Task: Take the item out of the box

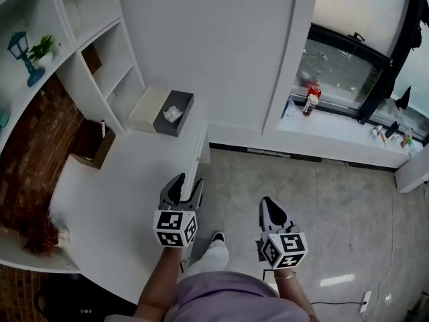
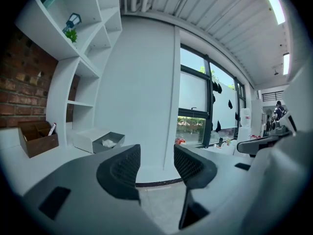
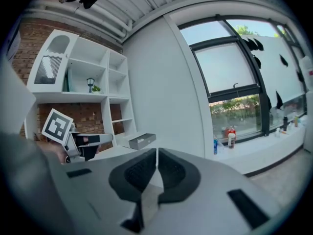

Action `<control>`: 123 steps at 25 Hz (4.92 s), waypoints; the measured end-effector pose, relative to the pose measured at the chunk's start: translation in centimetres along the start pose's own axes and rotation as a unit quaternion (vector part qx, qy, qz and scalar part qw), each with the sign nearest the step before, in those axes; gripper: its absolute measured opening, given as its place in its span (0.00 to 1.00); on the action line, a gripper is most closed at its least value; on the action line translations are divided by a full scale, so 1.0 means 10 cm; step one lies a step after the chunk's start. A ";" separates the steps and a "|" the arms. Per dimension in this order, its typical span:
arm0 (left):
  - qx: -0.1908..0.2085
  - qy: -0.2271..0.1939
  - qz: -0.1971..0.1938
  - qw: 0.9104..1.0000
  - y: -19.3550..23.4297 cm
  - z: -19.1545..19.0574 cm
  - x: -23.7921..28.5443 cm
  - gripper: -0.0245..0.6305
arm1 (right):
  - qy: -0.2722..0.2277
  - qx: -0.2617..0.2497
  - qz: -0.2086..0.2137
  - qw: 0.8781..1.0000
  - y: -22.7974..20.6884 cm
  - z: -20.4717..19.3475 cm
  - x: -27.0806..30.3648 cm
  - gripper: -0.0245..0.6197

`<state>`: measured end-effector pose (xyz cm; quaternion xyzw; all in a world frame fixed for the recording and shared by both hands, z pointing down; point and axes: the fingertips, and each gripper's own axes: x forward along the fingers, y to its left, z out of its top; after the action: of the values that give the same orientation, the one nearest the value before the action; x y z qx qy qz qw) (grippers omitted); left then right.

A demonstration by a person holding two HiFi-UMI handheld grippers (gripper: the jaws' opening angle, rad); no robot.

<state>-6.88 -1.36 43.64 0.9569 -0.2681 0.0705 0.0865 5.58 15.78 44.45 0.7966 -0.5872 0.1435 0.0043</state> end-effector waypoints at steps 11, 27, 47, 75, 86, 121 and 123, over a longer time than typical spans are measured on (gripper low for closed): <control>-0.007 0.018 0.020 1.000 0.88 0.21 0.75 0.35 | 0.025 -0.010 0.014 1.000 0.15 0.24 1.05 0.04; -0.003 0.020 0.075 0.997 1.65 0.42 1.48 0.36 | 0.043 -0.029 0.066 0.996 0.19 0.37 1.97 0.05; -0.004 0.084 0.196 0.977 2.41 0.32 2.45 0.36 | 0.074 -0.039 0.179 0.980 -0.24 0.65 3.43 0.05; 0.083 0.350 0.170 0.918 2.93 -0.62 3.34 0.42 | 0.102 -0.021 0.211 0.972 -0.52 0.63 4.04 0.04; 0.089 0.433 0.141 0.886 2.98 -0.90 3.48 0.44 | 0.111 -0.010 0.206 0.972 -0.65 0.59 4.15 0.05; 0.108 0.288 0.208 0.928 2.67 -0.20 3.43 0.18 | 0.114 -0.007 0.243 0.963 -0.58 0.60 4.08 0.05; 0.101 0.270 0.212 0.934 2.64 -0.10 3.40 0.17 | 0.114 -0.009 0.246 0.962 -0.55 0.60 4.08 0.05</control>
<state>7.94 -40.38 54.15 0.8262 -0.4231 0.3697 0.0419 23.09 -21.64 49.12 0.6057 -0.7620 0.2249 0.0425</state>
